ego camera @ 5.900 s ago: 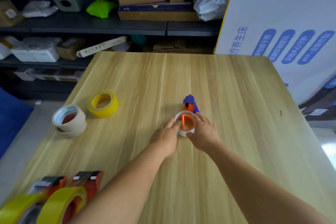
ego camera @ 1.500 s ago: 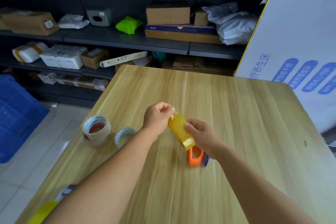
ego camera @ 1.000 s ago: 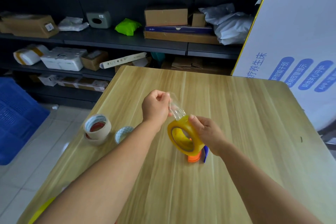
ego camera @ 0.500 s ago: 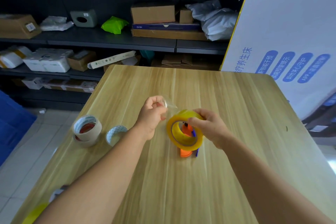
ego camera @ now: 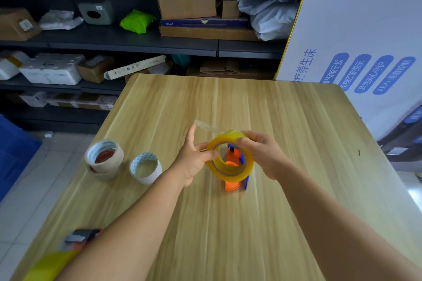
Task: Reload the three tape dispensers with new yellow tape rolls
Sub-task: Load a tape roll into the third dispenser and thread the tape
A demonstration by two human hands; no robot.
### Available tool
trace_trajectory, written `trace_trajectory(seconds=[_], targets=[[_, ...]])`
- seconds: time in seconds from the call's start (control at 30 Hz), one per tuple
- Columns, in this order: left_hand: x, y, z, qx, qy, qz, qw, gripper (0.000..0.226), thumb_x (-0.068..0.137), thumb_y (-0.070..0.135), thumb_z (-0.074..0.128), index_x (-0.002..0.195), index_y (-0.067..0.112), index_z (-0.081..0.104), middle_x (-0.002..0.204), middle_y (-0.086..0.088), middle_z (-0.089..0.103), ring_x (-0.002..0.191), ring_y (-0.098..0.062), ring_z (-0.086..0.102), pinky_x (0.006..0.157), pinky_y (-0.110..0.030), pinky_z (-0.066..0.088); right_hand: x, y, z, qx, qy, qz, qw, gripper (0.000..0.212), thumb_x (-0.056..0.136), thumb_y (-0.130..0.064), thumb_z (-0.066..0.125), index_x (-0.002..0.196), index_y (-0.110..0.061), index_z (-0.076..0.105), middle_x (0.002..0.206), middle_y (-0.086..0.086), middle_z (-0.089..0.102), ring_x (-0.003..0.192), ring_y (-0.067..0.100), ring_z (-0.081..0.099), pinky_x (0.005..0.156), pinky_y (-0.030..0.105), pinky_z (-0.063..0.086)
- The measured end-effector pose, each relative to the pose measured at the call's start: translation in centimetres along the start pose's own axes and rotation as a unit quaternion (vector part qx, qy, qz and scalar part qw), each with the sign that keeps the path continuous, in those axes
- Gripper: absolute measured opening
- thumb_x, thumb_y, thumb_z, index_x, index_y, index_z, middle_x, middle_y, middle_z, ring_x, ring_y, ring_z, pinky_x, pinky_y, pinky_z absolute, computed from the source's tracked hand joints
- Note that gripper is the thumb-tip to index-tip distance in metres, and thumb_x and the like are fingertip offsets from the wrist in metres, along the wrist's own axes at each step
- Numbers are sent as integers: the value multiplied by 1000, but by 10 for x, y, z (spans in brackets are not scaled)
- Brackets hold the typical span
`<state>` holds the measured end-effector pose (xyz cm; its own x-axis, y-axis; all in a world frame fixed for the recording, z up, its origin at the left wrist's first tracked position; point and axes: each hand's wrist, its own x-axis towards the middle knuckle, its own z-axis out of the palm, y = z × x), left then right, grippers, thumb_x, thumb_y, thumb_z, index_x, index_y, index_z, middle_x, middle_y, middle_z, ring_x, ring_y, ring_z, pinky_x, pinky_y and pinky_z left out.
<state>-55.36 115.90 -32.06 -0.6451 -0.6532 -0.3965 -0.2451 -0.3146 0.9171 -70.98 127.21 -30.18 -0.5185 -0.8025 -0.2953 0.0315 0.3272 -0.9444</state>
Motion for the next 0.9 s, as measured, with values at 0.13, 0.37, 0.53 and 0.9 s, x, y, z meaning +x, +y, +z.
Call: trace_trajectory(seconds=[0.13,0.37,0.53,0.9], targets=[[4,-6,3,45,49,5,998,85,82,11,71,147,36,22,120,-4,64,108,-18,62,105,-43,43,5,7,6,53,41,36,997,21,87,-25,67,103,-11,65,87,6,71,78,18,65,74,37,52],[8,-24,8,122,122,-40,984,67,85,25,67,141,18,30,110,0,58,105,-19,57,86,-30,41,0,20,12,-183,38,16,982,19,87,-21,63,105,-19,68,100,3,66,89,21,64,82,37,54],[10,-34,17,166,180,-84,966,54,87,27,66,130,12,37,104,-1,56,93,-19,52,76,-29,39,1,39,14,-337,-27,22,941,67,77,-23,67,140,-27,42,130,-1,53,128,25,41,94,35,44],[27,-44,41,215,174,-125,953,67,82,30,72,133,8,34,135,-14,52,119,-31,55,83,-30,42,6,54,6,-445,-89,58,889,113,70,-35,81,154,-22,6,157,-2,17,137,26,28,111,37,33]])
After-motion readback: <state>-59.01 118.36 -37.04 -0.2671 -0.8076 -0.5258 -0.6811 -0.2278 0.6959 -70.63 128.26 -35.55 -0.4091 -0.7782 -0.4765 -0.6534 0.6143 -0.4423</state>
